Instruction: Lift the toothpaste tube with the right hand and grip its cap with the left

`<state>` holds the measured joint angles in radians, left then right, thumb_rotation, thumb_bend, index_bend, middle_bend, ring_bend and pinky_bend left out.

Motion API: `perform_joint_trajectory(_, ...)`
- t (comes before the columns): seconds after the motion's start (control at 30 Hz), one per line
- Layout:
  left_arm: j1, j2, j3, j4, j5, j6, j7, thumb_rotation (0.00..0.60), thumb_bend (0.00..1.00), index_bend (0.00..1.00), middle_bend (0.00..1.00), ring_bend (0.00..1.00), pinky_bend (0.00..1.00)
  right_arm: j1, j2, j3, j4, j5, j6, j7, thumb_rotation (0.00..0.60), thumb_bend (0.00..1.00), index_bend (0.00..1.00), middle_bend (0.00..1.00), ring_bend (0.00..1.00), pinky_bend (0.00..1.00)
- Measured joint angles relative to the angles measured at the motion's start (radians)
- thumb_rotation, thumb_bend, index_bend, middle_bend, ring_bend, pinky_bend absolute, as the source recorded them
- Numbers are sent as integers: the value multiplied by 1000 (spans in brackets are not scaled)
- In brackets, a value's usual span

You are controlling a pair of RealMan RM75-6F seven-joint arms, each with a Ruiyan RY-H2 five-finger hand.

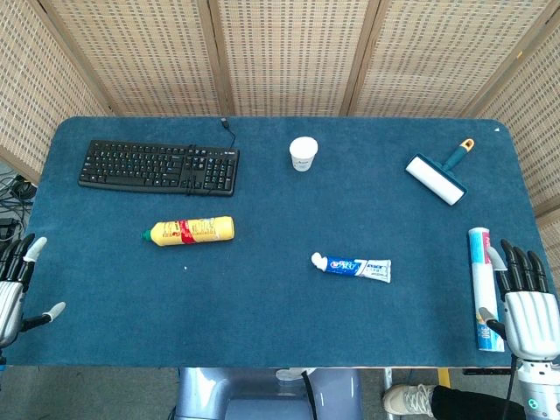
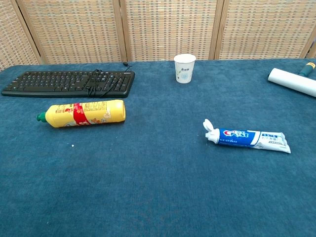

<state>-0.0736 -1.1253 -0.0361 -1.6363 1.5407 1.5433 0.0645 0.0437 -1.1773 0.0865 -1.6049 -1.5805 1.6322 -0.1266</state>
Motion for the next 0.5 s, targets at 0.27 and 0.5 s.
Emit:
perform_joint_trajectory(0.27, 4, -4, 1, 8, 7, 9, -18, 600, 0, 0, 0, 0, 0, 8, 3, -10, -14, 5, -37, -30, 600, 0, 0, 0, 0, 0)
perform_joint_trajectory(0.5, 1, -10, -10, 4, -8, 7, -25, 600, 0, 0, 0, 0, 0, 67, 1, -11, -31, 29, -171, -70, 600, 0, 15, 14, 0, 0)
